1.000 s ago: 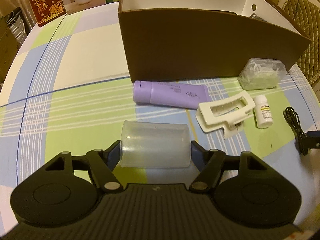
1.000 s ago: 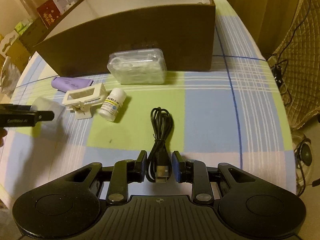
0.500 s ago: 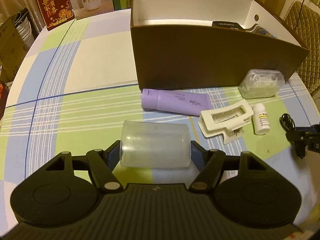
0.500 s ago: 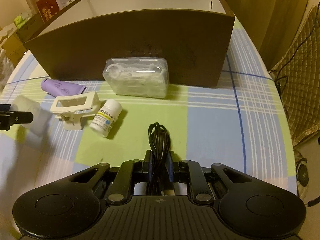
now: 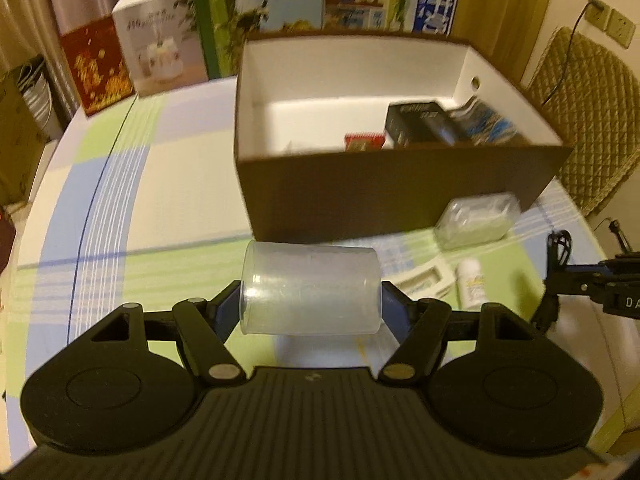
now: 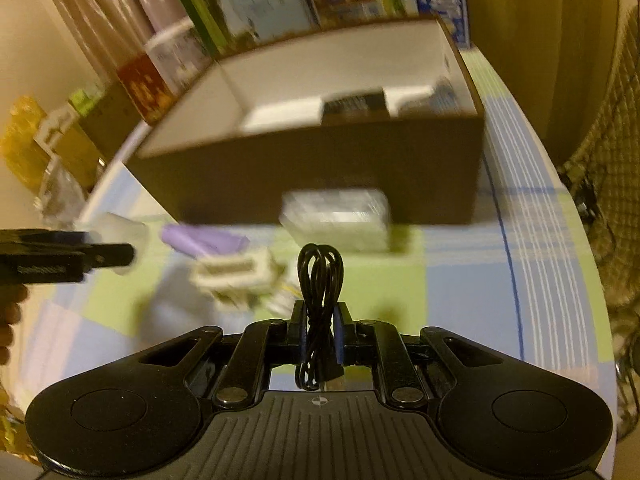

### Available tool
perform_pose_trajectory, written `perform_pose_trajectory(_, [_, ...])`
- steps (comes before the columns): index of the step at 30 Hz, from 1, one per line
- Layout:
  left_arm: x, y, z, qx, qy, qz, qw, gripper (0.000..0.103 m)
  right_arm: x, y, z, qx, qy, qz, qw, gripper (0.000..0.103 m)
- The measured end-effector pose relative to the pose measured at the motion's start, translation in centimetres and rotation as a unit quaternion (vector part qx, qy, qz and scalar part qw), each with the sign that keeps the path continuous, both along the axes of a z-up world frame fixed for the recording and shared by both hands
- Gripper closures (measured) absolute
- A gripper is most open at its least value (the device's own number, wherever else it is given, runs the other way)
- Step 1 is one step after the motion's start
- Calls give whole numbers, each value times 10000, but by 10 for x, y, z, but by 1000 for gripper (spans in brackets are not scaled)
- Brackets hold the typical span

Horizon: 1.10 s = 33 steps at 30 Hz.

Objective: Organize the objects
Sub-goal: 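Lift and carry the cup with the left tool while the right tool carries the cable to the box, then open the left tool to drop the cup while the right tool lowers and releases the cable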

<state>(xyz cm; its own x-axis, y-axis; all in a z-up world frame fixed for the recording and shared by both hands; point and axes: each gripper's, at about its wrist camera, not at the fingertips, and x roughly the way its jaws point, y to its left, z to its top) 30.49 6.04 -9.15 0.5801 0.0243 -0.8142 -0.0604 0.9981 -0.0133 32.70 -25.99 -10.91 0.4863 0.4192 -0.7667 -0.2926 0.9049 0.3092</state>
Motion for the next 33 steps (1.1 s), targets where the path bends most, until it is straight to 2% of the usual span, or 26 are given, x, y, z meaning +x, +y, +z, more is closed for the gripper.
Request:
perform_pose_trajectory(9, [23,-6,34,70,-495,-224,9985,35,20,14,49,553,-568,159,9967,93])
perform_pose_trajectory(18, [64,-6,51,121,-772,-336,9964,35,65,30,79,844,-881,225,9923,93])
perform_pose_trajectory(25, [106,1,52,137,-784,-377,9961,35,110,47,82,783,-954,244,9921,93])
perform_pose_trajectory(33, [153,9,35,224,-659,-472,9965,35,159,62,71,567,-924,189,9939,93])
